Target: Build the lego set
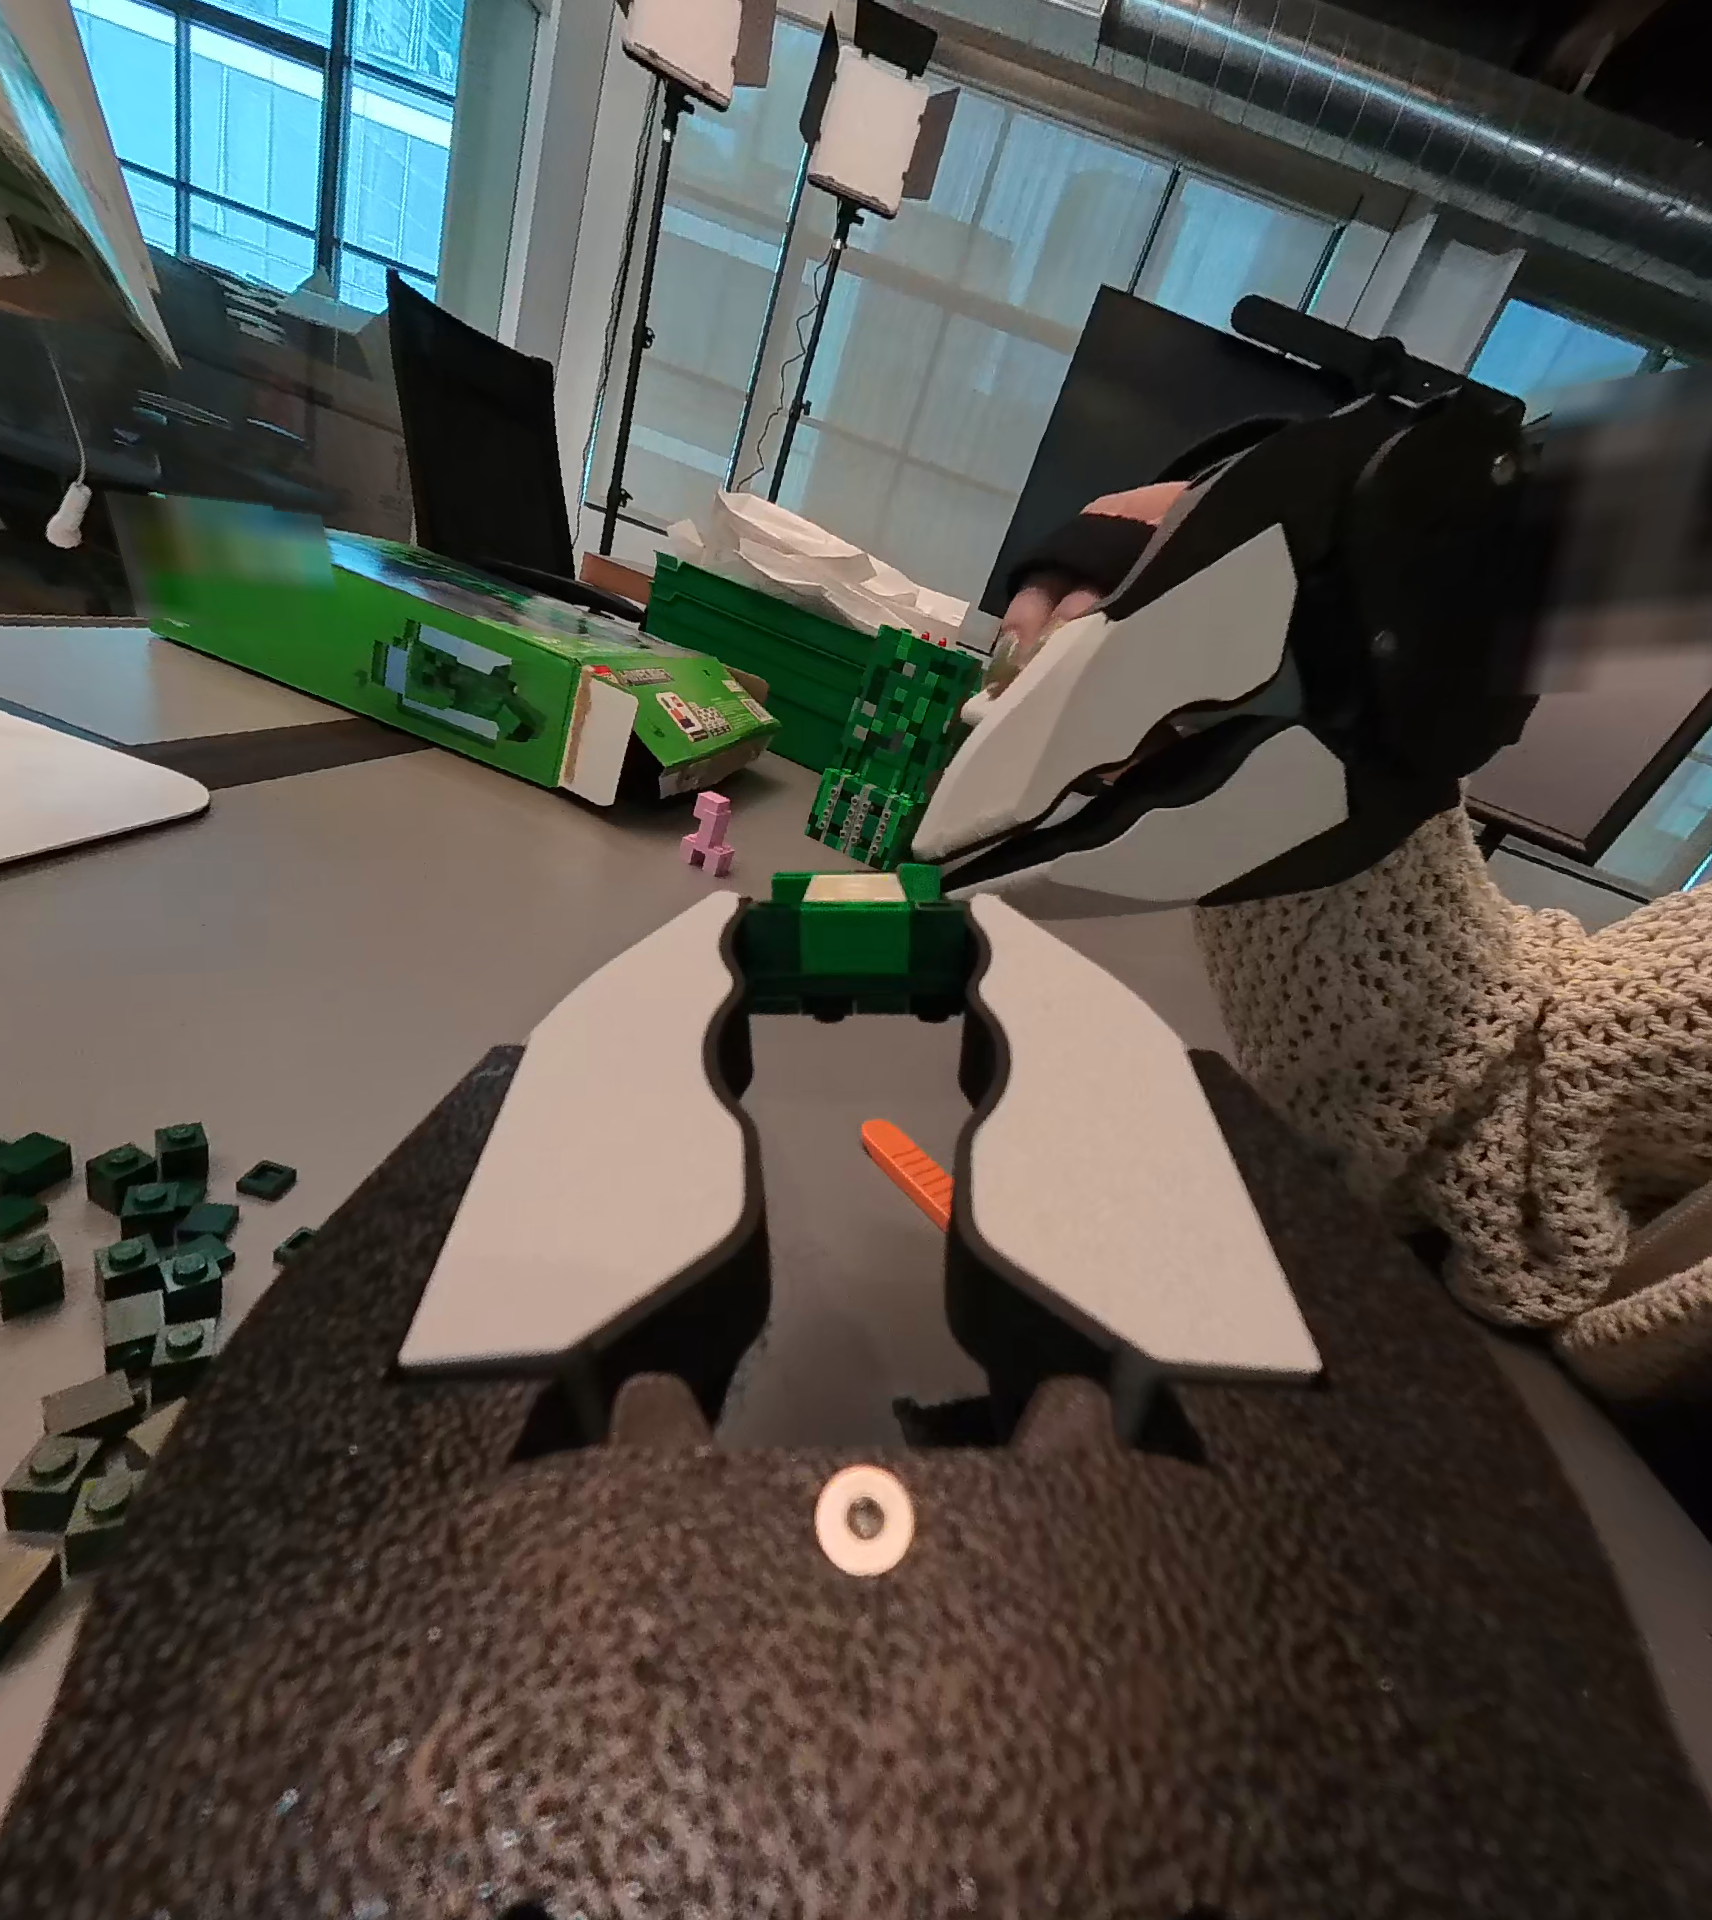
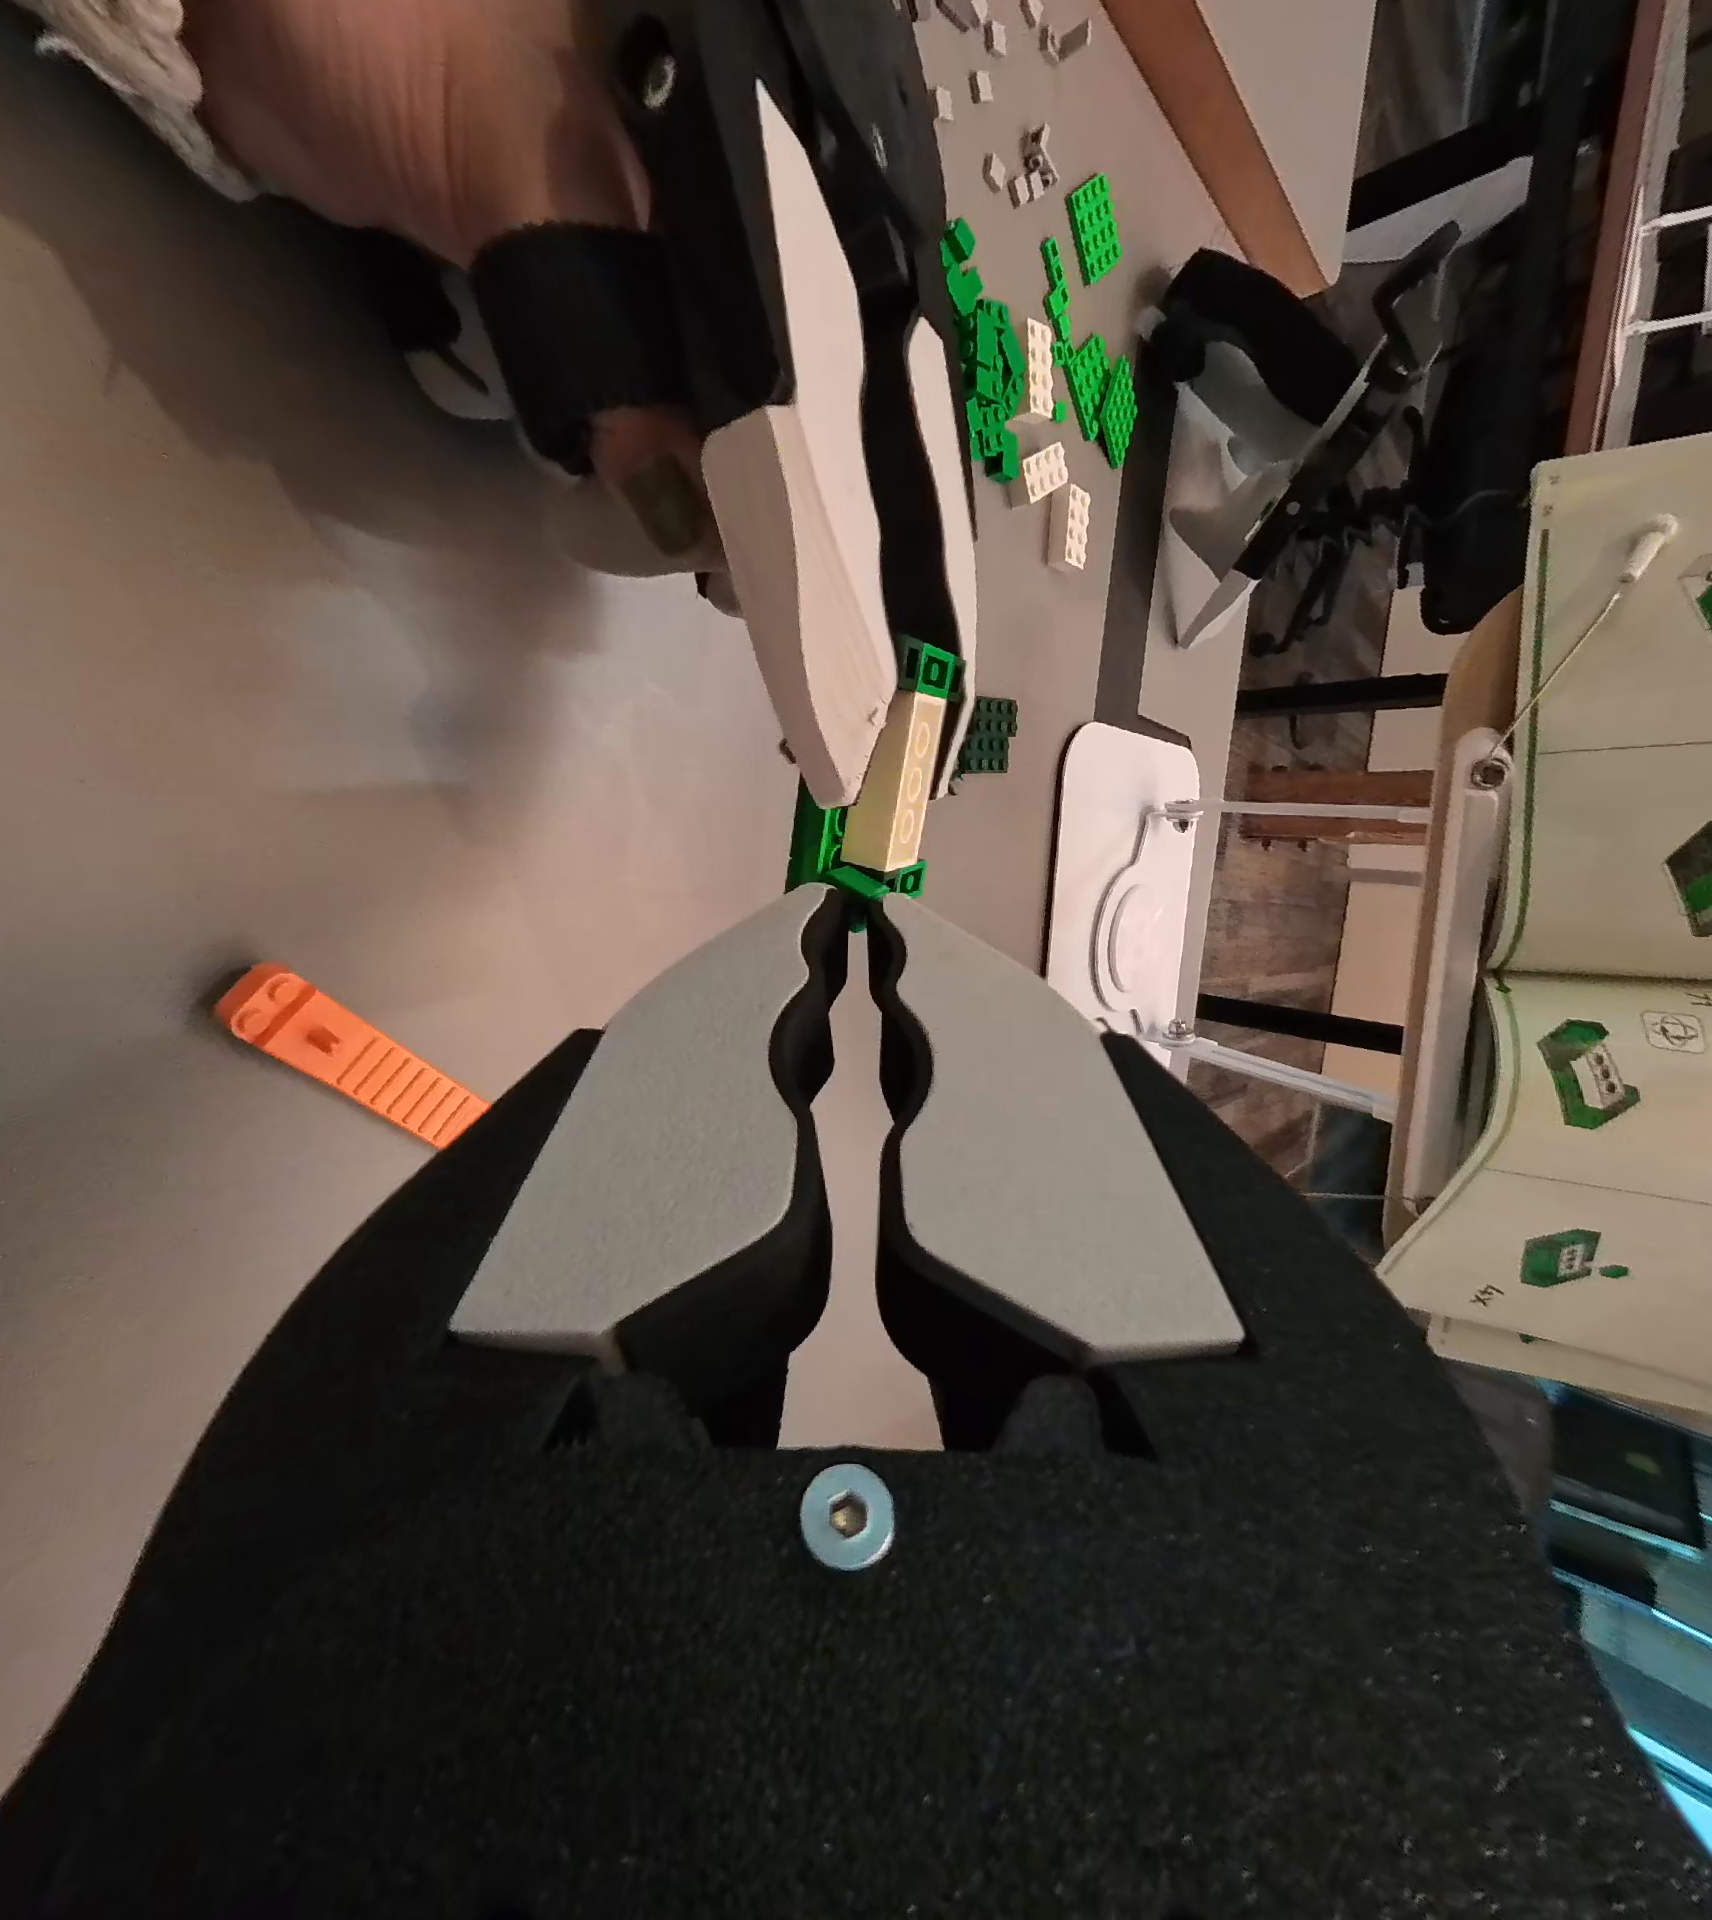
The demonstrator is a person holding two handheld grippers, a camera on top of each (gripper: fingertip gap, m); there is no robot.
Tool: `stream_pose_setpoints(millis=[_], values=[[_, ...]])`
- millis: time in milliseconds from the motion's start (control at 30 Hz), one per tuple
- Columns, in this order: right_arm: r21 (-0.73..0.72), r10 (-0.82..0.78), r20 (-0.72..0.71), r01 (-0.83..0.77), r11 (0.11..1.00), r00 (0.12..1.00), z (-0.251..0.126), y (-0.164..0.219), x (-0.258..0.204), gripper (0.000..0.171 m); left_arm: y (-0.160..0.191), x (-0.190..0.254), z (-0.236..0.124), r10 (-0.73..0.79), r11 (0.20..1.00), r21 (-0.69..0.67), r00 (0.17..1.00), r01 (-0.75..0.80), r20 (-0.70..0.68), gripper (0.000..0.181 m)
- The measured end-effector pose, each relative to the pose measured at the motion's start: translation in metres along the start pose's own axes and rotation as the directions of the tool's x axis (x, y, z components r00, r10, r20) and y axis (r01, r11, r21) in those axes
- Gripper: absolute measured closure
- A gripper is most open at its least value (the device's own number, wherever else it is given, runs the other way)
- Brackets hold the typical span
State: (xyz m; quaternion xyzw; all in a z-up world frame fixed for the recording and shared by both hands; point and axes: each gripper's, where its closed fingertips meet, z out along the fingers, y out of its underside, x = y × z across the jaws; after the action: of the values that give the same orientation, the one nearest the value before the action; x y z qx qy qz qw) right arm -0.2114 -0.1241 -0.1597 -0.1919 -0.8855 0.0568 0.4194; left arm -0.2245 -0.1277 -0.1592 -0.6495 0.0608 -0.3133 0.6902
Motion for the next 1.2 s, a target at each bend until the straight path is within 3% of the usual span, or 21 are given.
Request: stream_pose_setpoints(millis=[833, 933, 1067, 1200], values=[[0.016, 0.017, -0.028, -0.017, 1.000, 0.999, -0.004, -0.002, 0.003, 0.162, -0.003, -0.003, -0.002, -0.027, 0.999, 0.023, 1.000, 0.027, 0.002, 0.145], [0.044, 0.055, -0.054, -0.053, 0.998, 0.997, -0.005, -0.004, 0.008, 0.154, -0.006, -0.004, -0.004, -0.047, 0.997, 0.054, 0.999, 0.046, 0.003, 0.145], [0.111, 0.119, -0.106, -0.107, 0.988, 0.987, -0.003, -0.010, 0.019, 0.129, -0.014, -0.008, -0.010, -0.096, 0.988, 0.119, 0.995, 0.095, -0.003, 0.145], [0.092, 0.089, -0.213, -0.071, 0.993, 0.973, 0.010, -0.011, 0.028, 0.122, -0.020, -0.011, -0.014, -0.110, 0.980, 0.166, 0.994, 0.108, 0.003, 0.145]])
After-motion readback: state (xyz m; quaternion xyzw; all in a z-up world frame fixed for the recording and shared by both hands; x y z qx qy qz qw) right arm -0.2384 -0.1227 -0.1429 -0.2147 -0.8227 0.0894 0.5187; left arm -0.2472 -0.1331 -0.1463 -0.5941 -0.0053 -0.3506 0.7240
